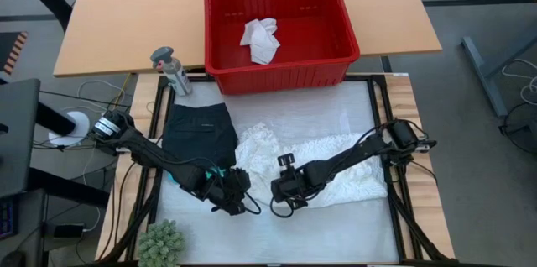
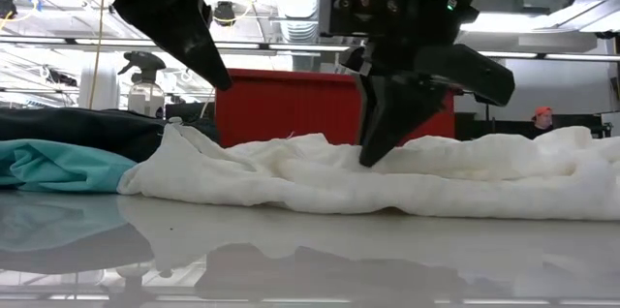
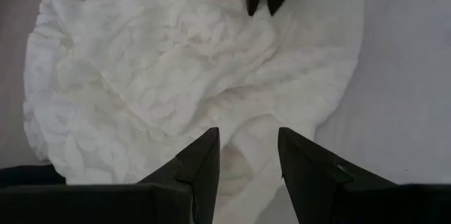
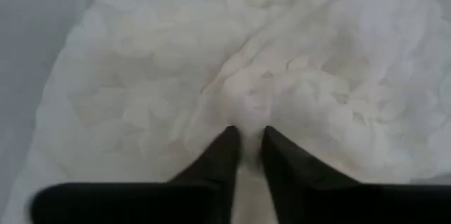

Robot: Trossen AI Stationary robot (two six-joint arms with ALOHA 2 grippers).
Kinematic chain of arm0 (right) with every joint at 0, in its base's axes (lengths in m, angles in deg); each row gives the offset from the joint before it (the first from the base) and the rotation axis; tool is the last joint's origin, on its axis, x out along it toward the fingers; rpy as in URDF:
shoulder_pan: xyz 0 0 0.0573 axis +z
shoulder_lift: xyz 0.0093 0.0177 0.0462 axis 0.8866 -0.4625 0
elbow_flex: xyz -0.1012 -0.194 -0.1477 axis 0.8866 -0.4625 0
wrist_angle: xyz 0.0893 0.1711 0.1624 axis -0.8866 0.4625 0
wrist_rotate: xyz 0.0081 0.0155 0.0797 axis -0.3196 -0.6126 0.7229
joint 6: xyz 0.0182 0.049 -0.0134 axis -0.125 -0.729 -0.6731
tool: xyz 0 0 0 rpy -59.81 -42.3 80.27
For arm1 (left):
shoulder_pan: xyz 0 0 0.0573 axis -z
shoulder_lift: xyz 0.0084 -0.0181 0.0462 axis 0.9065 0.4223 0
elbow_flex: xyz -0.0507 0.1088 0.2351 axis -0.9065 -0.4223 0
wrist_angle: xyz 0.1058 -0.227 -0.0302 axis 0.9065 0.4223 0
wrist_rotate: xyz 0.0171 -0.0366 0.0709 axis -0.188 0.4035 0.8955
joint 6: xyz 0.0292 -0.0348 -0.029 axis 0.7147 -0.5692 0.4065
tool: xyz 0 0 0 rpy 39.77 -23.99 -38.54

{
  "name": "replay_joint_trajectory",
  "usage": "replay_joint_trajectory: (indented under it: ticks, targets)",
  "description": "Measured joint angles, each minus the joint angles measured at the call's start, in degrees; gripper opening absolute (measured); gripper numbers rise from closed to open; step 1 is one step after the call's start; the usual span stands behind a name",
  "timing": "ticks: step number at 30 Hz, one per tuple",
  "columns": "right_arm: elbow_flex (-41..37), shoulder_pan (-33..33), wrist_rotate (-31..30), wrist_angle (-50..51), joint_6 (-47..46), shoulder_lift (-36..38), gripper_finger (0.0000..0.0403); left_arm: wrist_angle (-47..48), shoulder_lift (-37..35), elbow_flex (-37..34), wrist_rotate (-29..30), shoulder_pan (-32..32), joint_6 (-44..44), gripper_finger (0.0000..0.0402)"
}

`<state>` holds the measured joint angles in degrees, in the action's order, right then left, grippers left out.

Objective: Fold laundry
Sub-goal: Fold the white dress

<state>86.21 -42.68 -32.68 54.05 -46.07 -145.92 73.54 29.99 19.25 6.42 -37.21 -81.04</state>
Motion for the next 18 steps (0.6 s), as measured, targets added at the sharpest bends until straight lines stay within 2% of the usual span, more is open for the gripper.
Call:
replay_joint_trajectory:
  ticks: [2, 3, 7, 12, 18]
  targets:
    - [1.29, -0.05, 0.12, 2.23, -0.23, -0.02, 0.0024, 0.01, 0.0, 0.0, 0.0, 0.0, -0.08, 0.0133]
    - [2.29, -0.14, 0.09, 3.37, -0.23, -0.02, 0.0017, 0.03, 0.0, 0.0, 0.0, 0.0, -0.28, 0.0133]
    - [9.0, -0.93, -0.69, 9.89, -1.44, 0.38, 0.0019, 0.68, 0.0, 0.0, 0.85, 0.0, -1.07, 0.0133]
    - [18.98, -3.85, -8.26, 21.96, -6.96, 0.57, 0.0017, 1.07, 0.0, 0.0, 1.94, -0.02, -1.64, 0.0133]
    - [21.52, -10.64, -7.63, 28.15, -19.05, 0.63, 0.0019, 1.29, -0.02, 0.0, 2.47, -0.02, -4.11, 0.0133]
